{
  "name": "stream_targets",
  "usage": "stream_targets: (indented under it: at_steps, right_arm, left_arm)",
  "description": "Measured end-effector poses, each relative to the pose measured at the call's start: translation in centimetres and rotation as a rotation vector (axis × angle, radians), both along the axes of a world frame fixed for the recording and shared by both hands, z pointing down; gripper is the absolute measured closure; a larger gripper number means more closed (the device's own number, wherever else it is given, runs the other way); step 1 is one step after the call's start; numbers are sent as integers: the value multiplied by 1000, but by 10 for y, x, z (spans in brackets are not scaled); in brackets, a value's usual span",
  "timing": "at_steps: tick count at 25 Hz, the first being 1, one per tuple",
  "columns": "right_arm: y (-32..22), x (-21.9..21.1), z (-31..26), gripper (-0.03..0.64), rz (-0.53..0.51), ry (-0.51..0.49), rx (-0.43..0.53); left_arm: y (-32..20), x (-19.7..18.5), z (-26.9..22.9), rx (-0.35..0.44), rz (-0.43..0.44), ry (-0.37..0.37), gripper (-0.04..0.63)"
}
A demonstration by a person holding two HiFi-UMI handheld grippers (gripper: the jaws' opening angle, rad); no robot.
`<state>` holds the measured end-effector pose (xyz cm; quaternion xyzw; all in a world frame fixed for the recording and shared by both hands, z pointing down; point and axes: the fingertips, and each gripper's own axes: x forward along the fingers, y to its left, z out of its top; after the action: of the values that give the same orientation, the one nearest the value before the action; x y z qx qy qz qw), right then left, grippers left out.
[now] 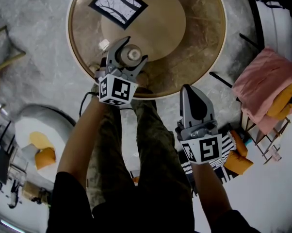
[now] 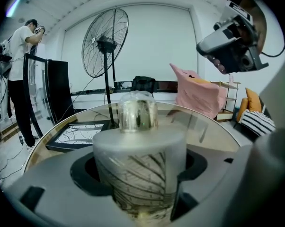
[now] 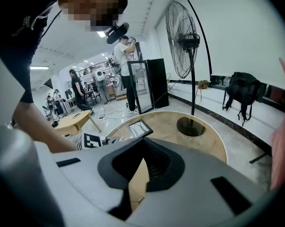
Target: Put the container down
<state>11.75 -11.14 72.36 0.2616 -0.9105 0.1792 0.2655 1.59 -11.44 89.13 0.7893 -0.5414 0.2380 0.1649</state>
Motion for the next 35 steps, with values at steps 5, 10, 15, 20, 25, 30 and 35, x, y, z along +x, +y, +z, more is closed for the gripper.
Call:
stream_targets:
  at_steps: [5, 10, 15, 20, 25, 30, 35]
  right_arm:
    - [1, 3, 0, 597, 6, -2, -2]
    - [2, 1, 0, 597, 5, -4, -7]
    - [2, 0, 1, 597, 0, -7, -11]
    - [4, -1, 2, 597, 0, -8, -16]
    - [5, -3, 2, 597, -9, -11, -17]
    - [6, -6, -1, 597, -9, -15, -13]
    - [11, -10, -4, 597, -52, 4, 16]
  left_arm:
    - [3, -1, 1, -8, 2, -4, 250]
    - [7, -2, 2, -12, 9, -6, 250]
    - [9, -3, 2, -13, 17, -6, 247]
    - [15, -5, 3, -20, 26, -21, 244]
    - [22, -6, 6, -32, 43, -39, 239]
    - [24, -7, 7, -43, 43, -46, 236]
    - [22, -11, 9, -52, 13, -58, 236]
